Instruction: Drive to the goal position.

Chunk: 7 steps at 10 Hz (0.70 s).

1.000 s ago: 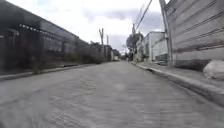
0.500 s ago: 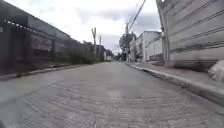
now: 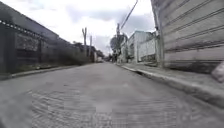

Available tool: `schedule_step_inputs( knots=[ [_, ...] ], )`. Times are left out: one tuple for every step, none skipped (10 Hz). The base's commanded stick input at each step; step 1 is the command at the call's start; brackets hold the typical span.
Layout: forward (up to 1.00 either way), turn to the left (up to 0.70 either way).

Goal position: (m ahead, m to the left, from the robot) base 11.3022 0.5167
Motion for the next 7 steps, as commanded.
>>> schedule_step_inputs(
  knots=[
    [1.00, 0.06],
    [1.00, 0.06],
    [1.00, 0.06],
    [1.00, 0.06],
    [1.00, 0.06],
    [1.00, 0.06],
    [1.00, 0.06]
  ],
)
